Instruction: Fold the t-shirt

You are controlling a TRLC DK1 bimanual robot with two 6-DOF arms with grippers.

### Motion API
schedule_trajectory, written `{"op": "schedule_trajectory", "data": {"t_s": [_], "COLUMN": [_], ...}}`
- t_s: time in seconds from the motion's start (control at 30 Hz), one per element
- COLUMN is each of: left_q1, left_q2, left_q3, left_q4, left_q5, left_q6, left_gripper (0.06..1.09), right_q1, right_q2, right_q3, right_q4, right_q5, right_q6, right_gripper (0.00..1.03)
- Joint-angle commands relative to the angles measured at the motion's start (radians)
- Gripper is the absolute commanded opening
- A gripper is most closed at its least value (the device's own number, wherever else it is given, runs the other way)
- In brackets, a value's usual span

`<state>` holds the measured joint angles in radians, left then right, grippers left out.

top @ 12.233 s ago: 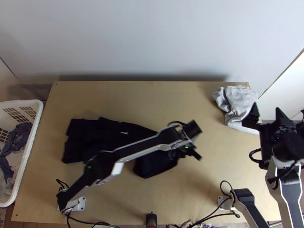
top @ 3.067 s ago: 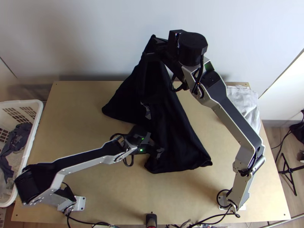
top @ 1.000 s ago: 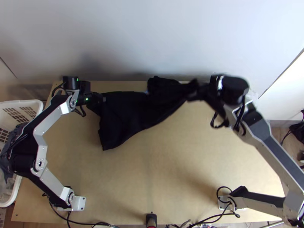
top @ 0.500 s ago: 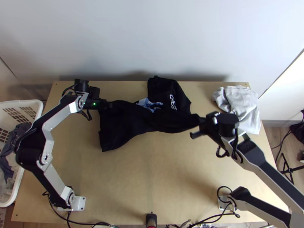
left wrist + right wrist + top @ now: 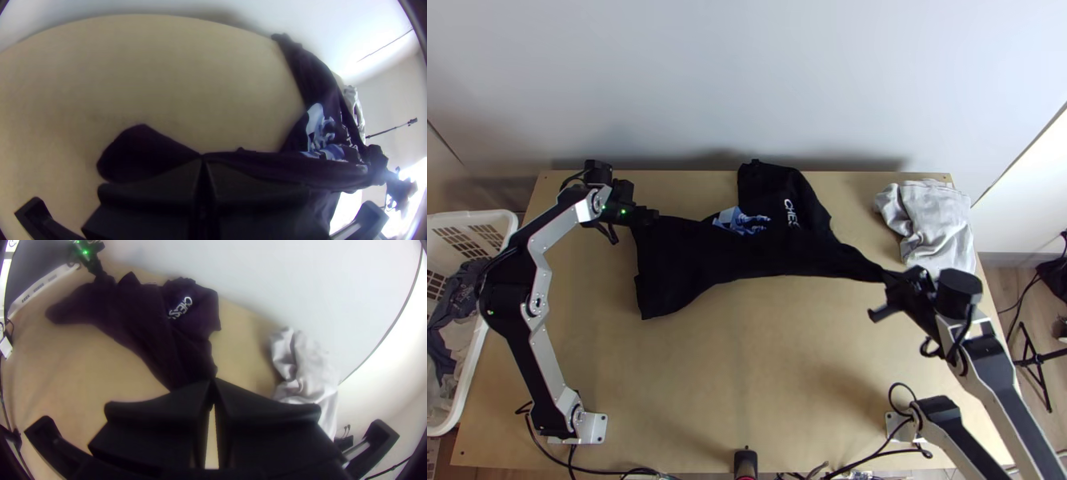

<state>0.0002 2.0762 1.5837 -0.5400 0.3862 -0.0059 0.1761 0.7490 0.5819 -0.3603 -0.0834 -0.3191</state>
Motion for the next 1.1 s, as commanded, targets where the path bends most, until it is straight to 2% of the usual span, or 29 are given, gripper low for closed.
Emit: {"op": "schedule_trajectory", "data": {"t_s": [0.0, 0.07, 0.1, 0.13, 0.2, 0.23, 0.43, 0.57, 0.7, 0.77, 0.87, 0.93, 1.07], "left_q1": [-0.035, -0.054, -0.060, -0.068, -0.086, -0.092, -0.106, -0.109, -0.114, -0.114, -0.114, -0.114, -0.106], "left_q2": [0.002, -0.025, -0.042, -0.068, -0.137, -0.165, -0.223, -0.238, -0.248, -0.245, -0.238, -0.238, -0.242], "left_q3": [0.048, 0.036, 0.029, 0.009, -0.044, -0.064, -0.123, -0.174, -0.206, -0.214, -0.222, -0.228, -0.246], "left_q4": [-0.149, -0.181, -0.210, -0.224, -0.227, -0.227, -0.259, -0.282, -0.275, -0.268, -0.259, -0.253, -0.241], "left_q5": [0.019, 0.023, 0.048, 0.075, 0.085, 0.085, 0.082, 0.075, 0.072, 0.072, 0.074, 0.072, 0.072], "left_q6": [-0.016, -0.020, -0.016, -0.011, 0.009, 0.011, 0.004, 0.012, 0.004, -0.002, -0.017, -0.020, -0.019], "left_gripper": [0.10, 0.10, 0.10, 0.10, 0.10, 0.10, 0.10, 0.10, 0.10, 0.12, 0.32, 0.41, 0.42], "right_q1": [-0.098, -0.081, -0.075, -0.070, -0.059, -0.047, -0.029, -0.004, 0.168, 0.203, 0.287, 0.330, 0.367], "right_q2": [-0.162, -0.177, -0.178, -0.177, -0.155, -0.140, -0.145, -0.105, 0.053, 0.171, 0.377, 0.483, 0.656], "right_q3": [-0.091, -0.088, -0.082, -0.073, -0.053, -0.045, -0.060, 0.001, 0.088, 0.145, 0.269, 0.348, 0.447], "right_q4": [-0.066, -0.068, -0.069, -0.075, -0.120, -0.137, -0.115, -0.108, -0.054, -0.009, 0.007, 0.017, 0.100], "right_q5": [-0.056, -0.055, -0.055, -0.055, -0.055, -0.055, -0.055, -0.104, -0.107, -0.107, -0.107, -0.107, -0.107], "right_q6": [-0.069, -0.006, 0.022, 0.057, 0.127, 0.163, 0.316, 0.520, 0.663, 0.698, 0.713, 0.710, 0.700], "right_gripper": [0.03, 0.05, 0.13, 0.33, 0.90, 0.99, 0.99, 0.99, 0.99, 0.99, 0.99, 0.99, 0.99]}}
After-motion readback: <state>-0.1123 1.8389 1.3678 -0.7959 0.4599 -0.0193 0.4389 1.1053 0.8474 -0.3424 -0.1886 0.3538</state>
